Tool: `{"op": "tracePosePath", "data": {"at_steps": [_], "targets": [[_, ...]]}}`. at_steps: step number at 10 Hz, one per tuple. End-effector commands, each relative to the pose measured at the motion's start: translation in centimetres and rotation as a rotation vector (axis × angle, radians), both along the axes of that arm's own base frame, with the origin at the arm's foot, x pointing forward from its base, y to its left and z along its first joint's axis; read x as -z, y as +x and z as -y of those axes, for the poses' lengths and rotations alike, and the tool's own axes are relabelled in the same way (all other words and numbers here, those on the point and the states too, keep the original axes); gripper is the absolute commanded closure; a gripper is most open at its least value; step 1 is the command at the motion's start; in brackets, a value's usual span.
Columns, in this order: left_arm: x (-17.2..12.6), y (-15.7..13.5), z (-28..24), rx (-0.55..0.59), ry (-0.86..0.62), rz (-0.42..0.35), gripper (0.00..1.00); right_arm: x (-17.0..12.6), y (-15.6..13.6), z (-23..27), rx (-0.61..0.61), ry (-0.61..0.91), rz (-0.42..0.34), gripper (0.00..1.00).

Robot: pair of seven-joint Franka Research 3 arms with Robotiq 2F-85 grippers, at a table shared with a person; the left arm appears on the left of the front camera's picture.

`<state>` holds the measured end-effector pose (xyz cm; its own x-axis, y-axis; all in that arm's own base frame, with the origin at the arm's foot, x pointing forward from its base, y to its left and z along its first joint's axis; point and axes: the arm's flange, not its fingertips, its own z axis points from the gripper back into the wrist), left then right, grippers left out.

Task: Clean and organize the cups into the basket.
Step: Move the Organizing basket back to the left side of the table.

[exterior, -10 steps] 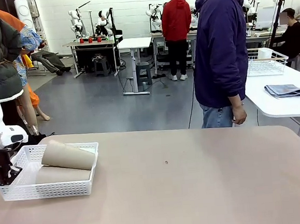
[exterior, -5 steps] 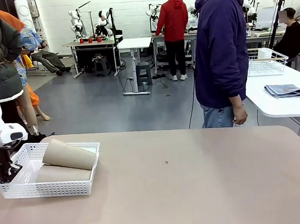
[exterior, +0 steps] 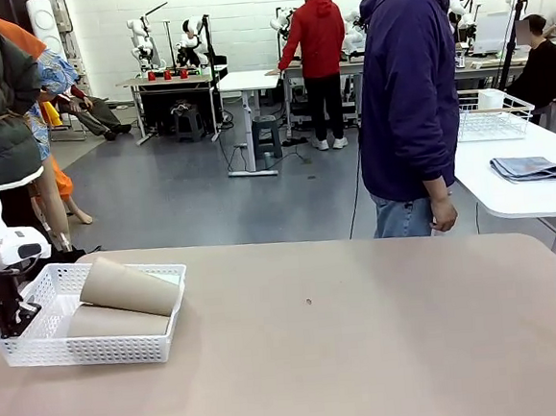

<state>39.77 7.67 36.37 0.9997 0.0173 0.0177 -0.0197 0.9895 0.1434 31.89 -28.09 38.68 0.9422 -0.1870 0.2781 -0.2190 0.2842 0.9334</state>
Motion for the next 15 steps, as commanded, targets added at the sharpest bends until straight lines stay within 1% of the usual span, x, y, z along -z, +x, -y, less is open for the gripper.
{"op": "tracePosePath", "data": {"at_steps": [1,2,4,5,6,7,13,14,15], "targets": [[-0.2,-0.3,-0.3,0.044,-0.023,0.031,0.35,0.0,-0.1,0.0,0.001,-0.001,-0.005,0.00],[-0.2,-0.3,-0.3,0.047,-0.018,0.036,0.00,0.0,-0.1,0.0,0.001,-0.001,-0.005,0.00],[-0.1,0.1,-0.5,0.037,-0.024,0.030,0.00,0.0,-0.1,0.0,0.001,-0.001,-0.005,0.00],[-0.2,0.3,-0.5,0.031,-0.030,0.030,0.14,0.0,-0.1,0.0,0.001,-0.001,-0.005,0.00],[-0.4,0.6,-0.6,0.028,-0.036,0.034,0.04,0.0,-0.1,0.0,0.001,-0.001,-0.005,0.00],[-0.5,0.7,-0.7,0.031,-0.041,0.037,0.00,0.0,-0.1,0.0,0.001,-0.001,-0.005,0.00],[-1.0,0.6,-0.9,0.043,-0.022,0.044,0.00,0.0,-0.1,0.0,0.001,-0.001,-0.005,0.00],[-1.9,0.5,-0.9,0.000,-0.018,0.042,0.00,0.0,-0.1,0.0,0.001,-0.001,-0.005,0.00],[-3.8,-0.1,-0.9,-0.019,-0.022,0.055,0.00,0.0,-0.1,0.0,0.001,-0.001,-0.005,0.00]]}}
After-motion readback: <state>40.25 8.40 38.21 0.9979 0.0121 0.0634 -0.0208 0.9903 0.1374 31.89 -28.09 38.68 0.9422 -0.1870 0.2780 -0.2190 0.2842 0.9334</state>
